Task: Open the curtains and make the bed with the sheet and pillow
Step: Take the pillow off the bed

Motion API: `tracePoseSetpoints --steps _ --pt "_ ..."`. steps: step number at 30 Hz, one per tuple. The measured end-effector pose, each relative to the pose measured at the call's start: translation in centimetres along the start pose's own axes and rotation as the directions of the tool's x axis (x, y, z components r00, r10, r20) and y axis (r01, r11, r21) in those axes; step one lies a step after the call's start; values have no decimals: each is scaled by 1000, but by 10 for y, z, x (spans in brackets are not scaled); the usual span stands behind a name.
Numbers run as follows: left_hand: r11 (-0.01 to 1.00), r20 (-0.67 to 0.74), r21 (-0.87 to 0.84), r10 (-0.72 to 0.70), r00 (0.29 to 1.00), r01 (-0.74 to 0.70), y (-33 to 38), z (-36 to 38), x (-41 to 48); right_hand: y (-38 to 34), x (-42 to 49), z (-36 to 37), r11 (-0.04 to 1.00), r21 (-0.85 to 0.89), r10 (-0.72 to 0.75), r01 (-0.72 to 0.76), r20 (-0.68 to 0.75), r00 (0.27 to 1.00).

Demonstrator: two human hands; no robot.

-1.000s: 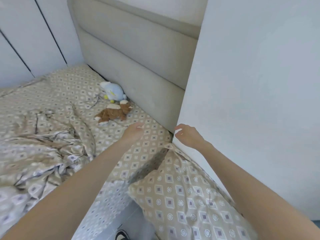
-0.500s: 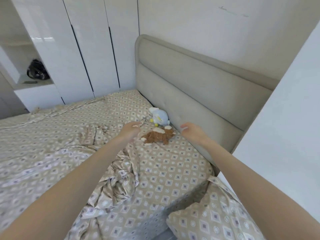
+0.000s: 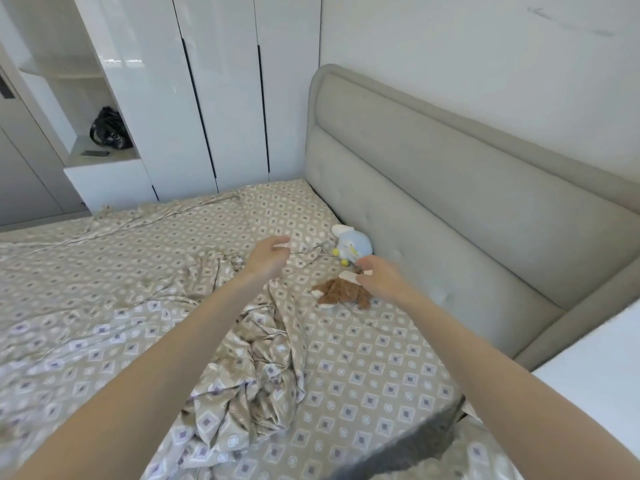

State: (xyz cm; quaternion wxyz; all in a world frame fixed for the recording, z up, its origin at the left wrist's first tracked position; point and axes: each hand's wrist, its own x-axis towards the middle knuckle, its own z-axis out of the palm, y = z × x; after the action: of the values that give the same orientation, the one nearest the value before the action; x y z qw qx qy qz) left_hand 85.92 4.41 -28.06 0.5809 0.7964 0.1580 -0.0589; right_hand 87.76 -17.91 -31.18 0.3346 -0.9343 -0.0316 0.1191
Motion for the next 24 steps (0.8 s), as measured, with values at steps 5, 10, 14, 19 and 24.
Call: tracePoseSetpoints --steps 5,10,14,19,24 --pt "999 -10 5 -42 999 42 -2 18 61 13 69 1 1000 4 13 -13 66 998" --pt "994 -34 -19 -106 994 105 13 45 134 27 150 -11 1000 -16 11 -8 141 990" --pt "993 -51 -17 -115 992 114 31 62 194 40 211 -22 998 -59 5 6 178 984" --pt "991 -45 -18 -133 990 132 38 81 251 56 268 -22 998 -56 22 -10 224 974" --pt "983 -38 -13 -183 982 183 23 87 292 69 309 -9 998 9 62 -67 266 962"
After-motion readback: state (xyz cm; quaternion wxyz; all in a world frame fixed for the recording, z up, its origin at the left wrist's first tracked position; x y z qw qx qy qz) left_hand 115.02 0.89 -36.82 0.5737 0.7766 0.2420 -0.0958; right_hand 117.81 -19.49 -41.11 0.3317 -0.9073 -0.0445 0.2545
